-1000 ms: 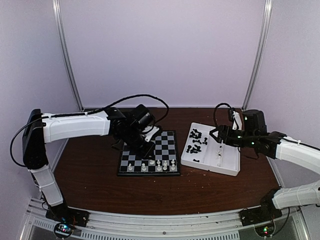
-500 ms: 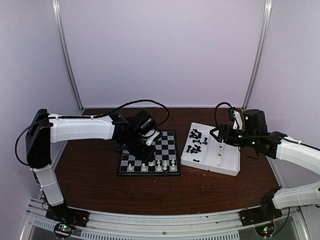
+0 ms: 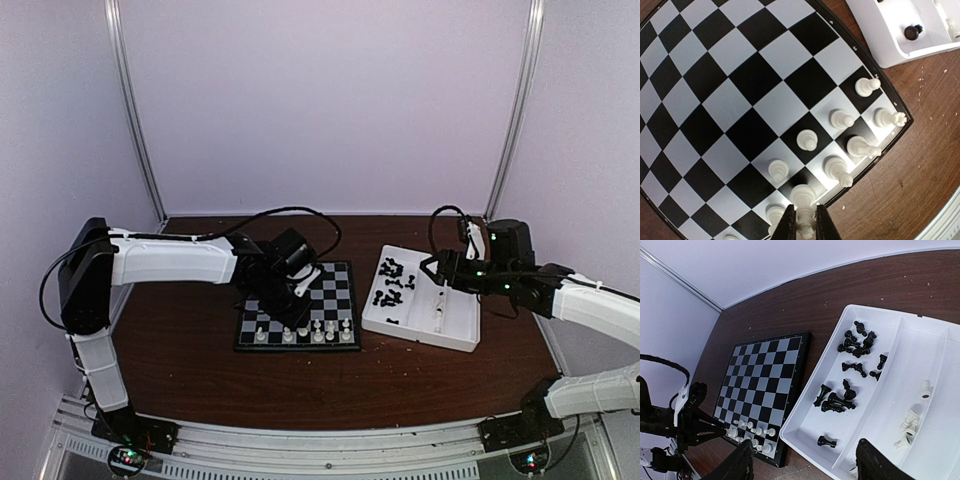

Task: Set up the chess pieces on the board
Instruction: Place the chess piece on the chessboard.

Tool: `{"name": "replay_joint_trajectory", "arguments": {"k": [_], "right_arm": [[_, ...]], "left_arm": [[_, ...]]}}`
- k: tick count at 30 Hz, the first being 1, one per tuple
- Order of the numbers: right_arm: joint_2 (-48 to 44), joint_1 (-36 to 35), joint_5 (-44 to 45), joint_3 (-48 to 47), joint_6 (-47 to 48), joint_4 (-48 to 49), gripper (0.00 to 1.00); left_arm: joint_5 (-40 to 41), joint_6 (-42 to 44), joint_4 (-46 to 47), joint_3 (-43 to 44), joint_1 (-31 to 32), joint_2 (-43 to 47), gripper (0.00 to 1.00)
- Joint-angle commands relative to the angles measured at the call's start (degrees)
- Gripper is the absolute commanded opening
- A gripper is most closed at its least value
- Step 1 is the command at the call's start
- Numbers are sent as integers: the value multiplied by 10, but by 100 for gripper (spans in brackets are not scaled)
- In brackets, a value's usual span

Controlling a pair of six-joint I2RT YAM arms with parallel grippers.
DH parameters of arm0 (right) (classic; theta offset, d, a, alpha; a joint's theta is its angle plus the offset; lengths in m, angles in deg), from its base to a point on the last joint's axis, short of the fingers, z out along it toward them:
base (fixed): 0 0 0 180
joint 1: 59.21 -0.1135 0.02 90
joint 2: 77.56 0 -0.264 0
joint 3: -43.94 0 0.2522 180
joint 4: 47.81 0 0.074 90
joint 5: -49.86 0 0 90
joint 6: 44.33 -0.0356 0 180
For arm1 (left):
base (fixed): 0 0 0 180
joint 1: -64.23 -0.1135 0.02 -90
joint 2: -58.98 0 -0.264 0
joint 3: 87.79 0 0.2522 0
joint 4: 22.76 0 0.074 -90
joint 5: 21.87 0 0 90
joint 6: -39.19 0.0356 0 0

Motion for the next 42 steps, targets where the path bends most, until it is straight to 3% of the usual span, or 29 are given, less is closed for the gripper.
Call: {"name": "replay_joint_trajectory", "arguments": {"k": [1, 24, 42], "right_arm": [[-8, 6, -5, 7, -4, 12, 69], [-8, 10, -14, 13, -7, 18, 69], [-4, 13, -20, 13, -10, 21, 69]], "left_arm": [[4, -4, 20, -1, 7, -6, 11], [13, -4, 18, -2, 17, -21, 13], [47, 1, 0, 19, 25, -25, 30]]}}
